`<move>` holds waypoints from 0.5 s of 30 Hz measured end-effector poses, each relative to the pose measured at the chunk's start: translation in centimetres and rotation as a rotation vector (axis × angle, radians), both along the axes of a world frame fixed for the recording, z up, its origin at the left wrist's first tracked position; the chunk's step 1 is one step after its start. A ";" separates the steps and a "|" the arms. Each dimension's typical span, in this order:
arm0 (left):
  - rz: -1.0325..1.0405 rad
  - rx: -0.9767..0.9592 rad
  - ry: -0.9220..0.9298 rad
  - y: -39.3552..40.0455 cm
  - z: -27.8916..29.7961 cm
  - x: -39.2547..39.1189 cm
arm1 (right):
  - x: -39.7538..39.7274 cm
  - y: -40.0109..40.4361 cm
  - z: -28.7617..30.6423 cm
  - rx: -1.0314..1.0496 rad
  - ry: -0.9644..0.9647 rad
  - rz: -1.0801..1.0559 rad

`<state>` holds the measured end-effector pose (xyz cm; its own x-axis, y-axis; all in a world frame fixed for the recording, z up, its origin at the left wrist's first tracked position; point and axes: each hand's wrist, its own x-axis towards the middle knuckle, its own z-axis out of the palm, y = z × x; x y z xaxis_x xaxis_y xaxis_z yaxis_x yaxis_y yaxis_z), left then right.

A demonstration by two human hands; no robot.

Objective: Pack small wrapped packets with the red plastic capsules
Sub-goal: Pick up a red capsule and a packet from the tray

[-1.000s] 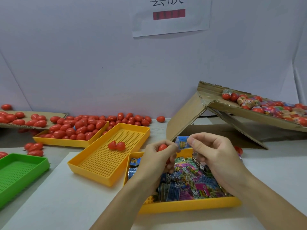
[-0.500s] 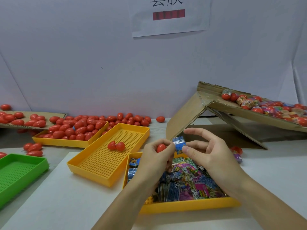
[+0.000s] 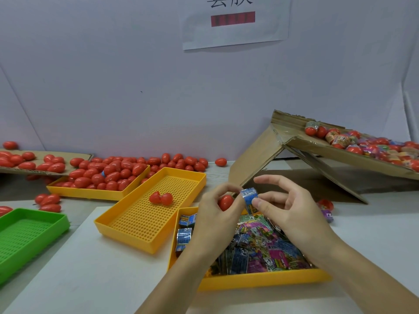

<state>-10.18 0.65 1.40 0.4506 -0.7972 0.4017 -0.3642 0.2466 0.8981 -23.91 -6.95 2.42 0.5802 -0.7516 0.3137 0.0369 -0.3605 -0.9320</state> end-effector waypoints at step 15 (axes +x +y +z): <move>0.106 -0.016 -0.034 -0.2 -0.1 0.2 | 0.1 -0.3 -0.1 0.289 -0.026 0.039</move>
